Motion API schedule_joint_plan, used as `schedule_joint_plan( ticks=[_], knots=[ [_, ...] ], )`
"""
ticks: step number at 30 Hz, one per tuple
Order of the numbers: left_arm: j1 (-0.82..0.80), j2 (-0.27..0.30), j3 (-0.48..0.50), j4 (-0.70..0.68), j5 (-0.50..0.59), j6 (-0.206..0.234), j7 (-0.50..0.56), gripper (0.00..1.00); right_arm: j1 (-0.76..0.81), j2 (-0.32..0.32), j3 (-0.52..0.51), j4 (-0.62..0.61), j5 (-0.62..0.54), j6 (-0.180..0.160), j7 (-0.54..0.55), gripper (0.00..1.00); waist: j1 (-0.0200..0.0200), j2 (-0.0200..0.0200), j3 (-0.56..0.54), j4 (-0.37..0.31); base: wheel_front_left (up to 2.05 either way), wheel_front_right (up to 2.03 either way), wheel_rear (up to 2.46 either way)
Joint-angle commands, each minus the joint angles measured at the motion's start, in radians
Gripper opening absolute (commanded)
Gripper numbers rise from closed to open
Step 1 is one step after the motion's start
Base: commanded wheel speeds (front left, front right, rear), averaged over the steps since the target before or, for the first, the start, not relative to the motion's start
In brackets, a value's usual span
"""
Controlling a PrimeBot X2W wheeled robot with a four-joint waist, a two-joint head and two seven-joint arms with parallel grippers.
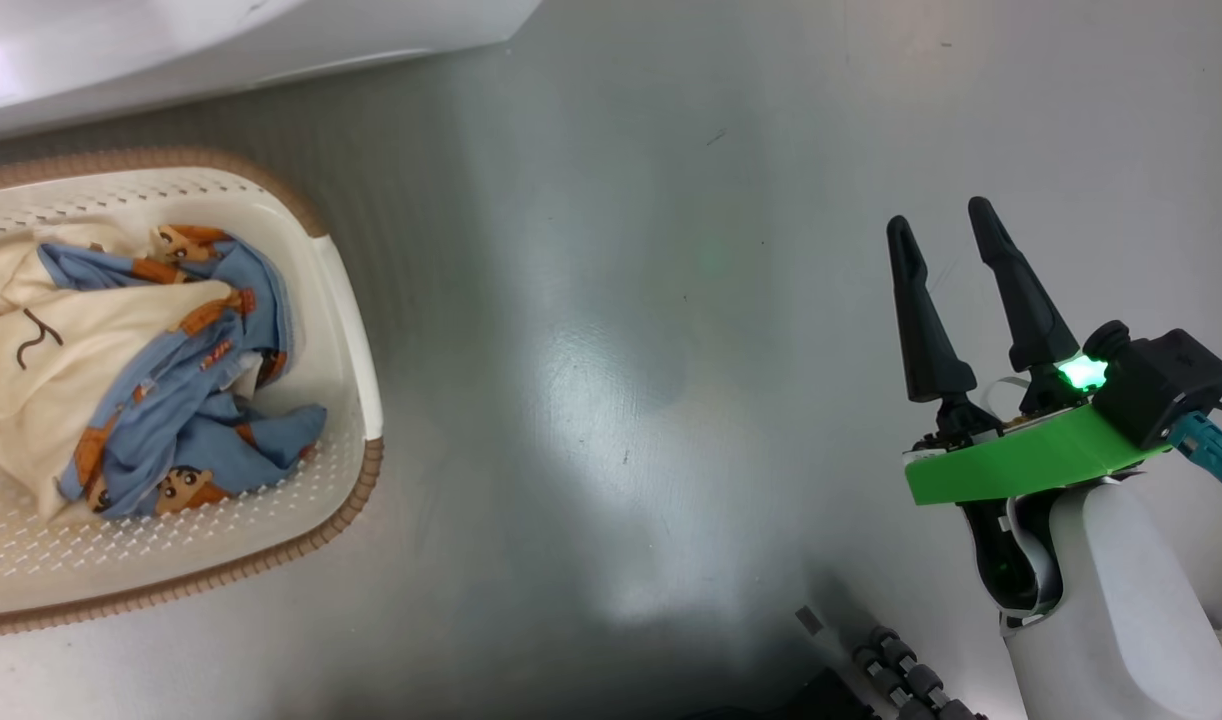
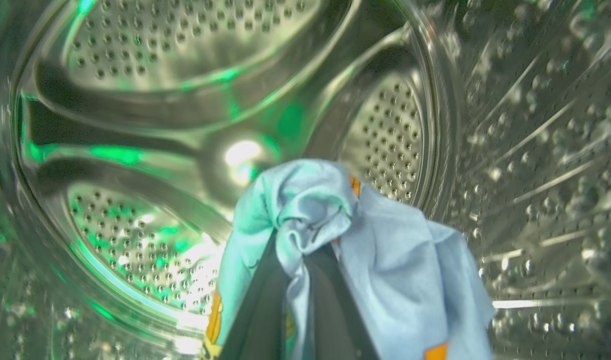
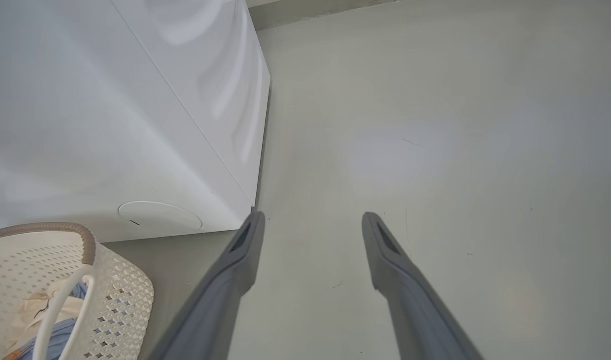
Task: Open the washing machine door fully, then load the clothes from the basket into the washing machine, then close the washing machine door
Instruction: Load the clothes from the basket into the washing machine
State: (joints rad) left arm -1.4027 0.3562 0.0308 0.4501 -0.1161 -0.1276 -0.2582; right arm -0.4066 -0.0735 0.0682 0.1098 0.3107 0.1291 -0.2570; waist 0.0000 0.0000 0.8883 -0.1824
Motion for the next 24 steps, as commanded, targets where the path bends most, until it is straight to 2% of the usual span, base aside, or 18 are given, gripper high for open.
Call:
schedule_joint_plan(
  ticks=[1,3,4,5,12,20,24],
  knots=[
    [0.02,0.043,0.011,0.022,-0.011,-0.001,-0.003,0.0,0.033,0.003,0.02,-0.014,0.004,0.002,-0.005,1.0,0.0,0.0,-0.004,0.003,0.0,0.0,0.0],
    [0.011,0.043,0.005,0.07,-0.016,-0.002,-0.003,0.0,0.034,0.003,0.016,-0.012,0.002,0.002,-0.005,1.0,0.0,0.0,-0.007,0.006,0.0,0.0,0.0],
    [0.008,0.04,0.005,0.1,-0.025,-0.002,-0.003,0.8,0.035,0.003,0.015,-0.01,0.002,0.002,-0.005,1.0,0.0,0.0,-0.009,0.008,0.0,0.0,0.0],
    [0.003,0.037,0.005,0.128,-0.033,-0.002,-0.003,1.0,0.035,0.003,0.014,-0.008,0.001,0.002,-0.005,1.0,0.0,0.0,-0.012,0.01,0.0,0.0,0.0],
    [-0.016,0.034,-0.024,0.239,-0.065,-0.003,0.011,1.0,0.038,0.004,0.009,-0.001,0.001,0.002,-0.005,1.0,0.0,0.0,-0.03,0.023,0.0,0.0,0.0],
    [-0.005,0.013,-0.04,0.295,-0.099,-0.002,0.011,1.0,0.043,-0.004,-0.002,0.0,-0.004,0.002,-0.005,1.0,0.0,0.0,-0.058,0.047,0.0,0.0,0.0],
    [0.016,-0.013,-0.052,0.294,-0.098,0.019,0.008,1.0,0.046,-0.006,-0.004,0.002,-0.007,0.002,-0.005,1.0,0.0,0.0,-0.074,0.061,0.0,0.0,0.0]
  ],
)
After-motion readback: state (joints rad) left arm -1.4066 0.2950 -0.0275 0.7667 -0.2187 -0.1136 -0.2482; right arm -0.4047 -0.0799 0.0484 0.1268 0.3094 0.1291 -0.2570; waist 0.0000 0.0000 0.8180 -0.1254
